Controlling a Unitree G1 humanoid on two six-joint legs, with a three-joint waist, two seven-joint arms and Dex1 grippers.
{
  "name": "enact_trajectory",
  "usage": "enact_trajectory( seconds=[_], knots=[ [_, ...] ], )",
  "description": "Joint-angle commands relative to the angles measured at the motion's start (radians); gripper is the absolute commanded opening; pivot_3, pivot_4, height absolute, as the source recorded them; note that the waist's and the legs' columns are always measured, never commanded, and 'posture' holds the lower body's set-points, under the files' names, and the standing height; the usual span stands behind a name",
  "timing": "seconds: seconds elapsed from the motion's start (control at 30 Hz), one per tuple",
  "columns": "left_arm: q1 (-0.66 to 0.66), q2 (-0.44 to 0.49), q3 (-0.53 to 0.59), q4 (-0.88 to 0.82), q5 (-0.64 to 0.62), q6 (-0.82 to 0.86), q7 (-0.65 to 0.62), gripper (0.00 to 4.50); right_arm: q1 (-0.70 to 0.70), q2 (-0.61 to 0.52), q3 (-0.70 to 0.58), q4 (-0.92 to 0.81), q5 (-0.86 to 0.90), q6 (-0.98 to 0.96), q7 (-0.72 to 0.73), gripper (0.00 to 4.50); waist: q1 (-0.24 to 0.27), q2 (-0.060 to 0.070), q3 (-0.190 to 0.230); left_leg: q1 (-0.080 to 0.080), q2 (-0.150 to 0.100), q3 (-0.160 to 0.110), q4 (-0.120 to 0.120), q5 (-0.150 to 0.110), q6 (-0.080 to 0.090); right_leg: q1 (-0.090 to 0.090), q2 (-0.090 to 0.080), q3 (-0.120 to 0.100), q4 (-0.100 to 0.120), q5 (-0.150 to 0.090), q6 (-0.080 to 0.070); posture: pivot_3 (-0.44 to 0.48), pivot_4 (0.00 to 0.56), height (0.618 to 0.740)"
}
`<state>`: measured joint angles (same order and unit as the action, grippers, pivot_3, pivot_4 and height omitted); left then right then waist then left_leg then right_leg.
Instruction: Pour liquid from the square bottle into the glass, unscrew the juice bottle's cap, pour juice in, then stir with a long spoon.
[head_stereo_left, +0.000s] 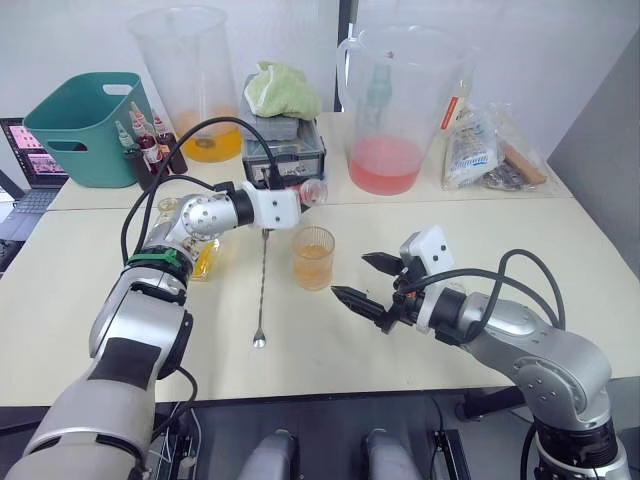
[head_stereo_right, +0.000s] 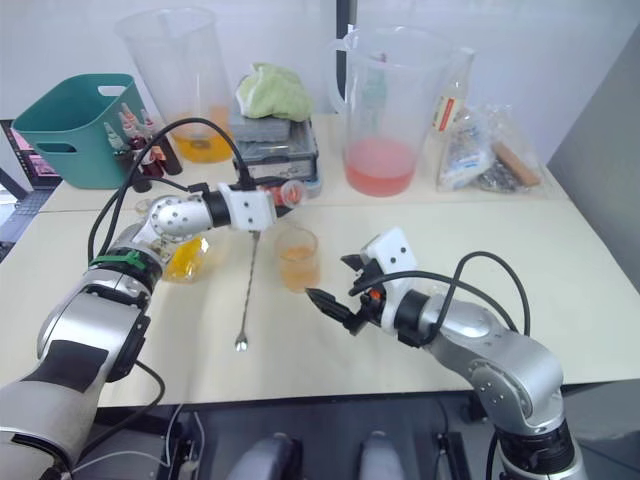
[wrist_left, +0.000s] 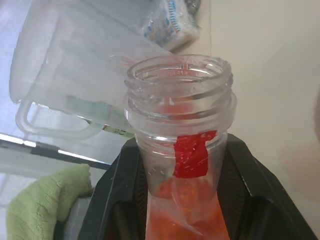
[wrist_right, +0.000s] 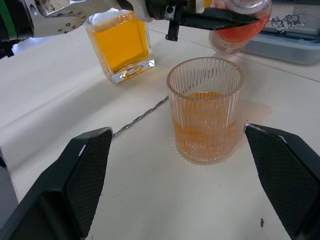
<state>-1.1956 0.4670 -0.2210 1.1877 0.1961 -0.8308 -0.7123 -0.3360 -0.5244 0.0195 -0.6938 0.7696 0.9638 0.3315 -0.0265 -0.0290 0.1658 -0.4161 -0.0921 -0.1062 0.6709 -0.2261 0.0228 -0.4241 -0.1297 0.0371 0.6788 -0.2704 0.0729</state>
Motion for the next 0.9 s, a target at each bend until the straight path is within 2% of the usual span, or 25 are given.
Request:
enact_trajectory(
  seconds=[0.03, 0.2, 0.27, 0.33, 0.4, 0.5, 0.6, 0.7, 0.8, 0.9],
  knots=[
    [-0.043, 0.008, 0.125, -0.111, -0.182, 0.156, -0.13, 1.45, -0.023, -0.005, -0.031, -0.012, 0.015, -0.008, 0.011, 4.48, -0.006, 0.0, 0.0, 0.0, 0.0, 0.0, 0.0, 0.0, 0.0, 0.0, 0.0, 0.0, 0.0, 0.0, 0.0, 0.0, 0.15, 0.74],
    [-0.013, 0.043, 0.197, -0.266, -0.3, 0.387, -0.273, 1.45, -0.037, -0.009, -0.032, -0.002, 0.015, -0.007, 0.024, 4.48, -0.019, 0.0, 0.0, 0.0, 0.001, -0.001, 0.003, -0.001, 0.002, 0.0, 0.0, -0.001, 0.001, 0.0, 0.0, 0.0, 0.15, 0.74],
    [0.012, 0.066, 0.249, -0.402, -0.403, 0.581, -0.327, 1.45, -0.052, -0.015, -0.031, 0.01, 0.013, -0.008, 0.039, 4.48, -0.021, 0.0, 0.0, 0.0, 0.002, -0.001, 0.003, -0.002, 0.002, 0.0, 0.0, -0.001, 0.002, 0.0, 0.0, 0.0, 0.15, 0.74],
    [0.038, 0.08, 0.276, -0.505, -0.456, 0.715, -0.344, 1.45, -0.059, -0.018, -0.031, 0.015, 0.013, -0.008, 0.047, 4.48, -0.024, 0.0, 0.0, 0.0, 0.002, -0.001, 0.004, -0.002, 0.003, 0.0, 0.0, -0.001, 0.002, 0.0, 0.0, 0.0, 0.15, 0.74],
    [0.088, 0.132, 0.3, -0.642, -0.516, 0.875, -0.379, 1.45, -0.081, -0.019, -0.032, 0.028, 0.024, -0.008, 0.067, 4.48, -0.028, 0.0, 0.0, 0.0, 0.002, -0.001, 0.004, -0.002, 0.003, 0.0, 0.001, -0.001, 0.002, 0.0, 0.0, 0.0, 0.15, 0.74],
    [0.161, 0.2, 0.354, -0.81, -0.62, 1.104, -0.382, 1.45, -0.113, -0.024, -0.032, 0.052, 0.036, -0.011, 0.105, 4.48, -0.036, 0.0, 0.0, 0.0, 0.003, -0.002, 0.004, -0.002, 0.003, 0.0, 0.001, 0.0, 0.002, 0.0, 0.0, 0.0, 0.15, 0.74],
    [0.24, 0.251, 0.413, -0.94, -0.699, 1.253, -0.366, 1.45, -0.135, -0.04, -0.02, 0.077, 0.028, -0.018, 0.146, 4.48, -0.037, 0.0, 0.0, 0.0, 0.003, -0.002, 0.004, -0.002, 0.003, 0.0, 0.001, 0.0, 0.002, 0.0, 0.0, 0.0, 0.15, 0.74],
    [0.362, 0.311, 0.531, -1.111, -0.846, 1.434, -0.338, 1.45, -0.163, -0.056, 0.002, 0.118, 0.008, -0.038, 0.202, 4.48, -0.041, 0.0, 0.0, 0.0, 0.003, -0.002, 0.004, -0.002, 0.003, 0.0, 0.001, 0.001, 0.002, 0.0, 0.0, 0.0, 0.15, 0.74],
    [0.443, 0.344, 0.626, -1.213, -0.965, 1.553, -0.314, 1.45, -0.179, -0.061, 0.013, 0.143, -0.002, -0.05, 0.235, 4.48, -0.035, 0.0, 0.0, 0.0, 0.004, -0.002, 0.004, -0.002, 0.003, -0.001, 0.001, 0.0, 0.002, 0.0, 0.0, 0.0, 0.15, 0.74],
    [0.584, 0.425, 0.75, -1.299, -1.051, 1.66, -0.317, 1.45, -0.208, -0.065, 0.031, 0.181, -0.017, -0.062, 0.284, 4.48, -0.034, 0.0, 0.0, 0.0, 0.003, -0.002, 0.004, -0.002, 0.003, 0.0, 0.0, 0.002, 0.001, 0.0, 0.0, 0.0, 0.15, 0.74]
  ],
)
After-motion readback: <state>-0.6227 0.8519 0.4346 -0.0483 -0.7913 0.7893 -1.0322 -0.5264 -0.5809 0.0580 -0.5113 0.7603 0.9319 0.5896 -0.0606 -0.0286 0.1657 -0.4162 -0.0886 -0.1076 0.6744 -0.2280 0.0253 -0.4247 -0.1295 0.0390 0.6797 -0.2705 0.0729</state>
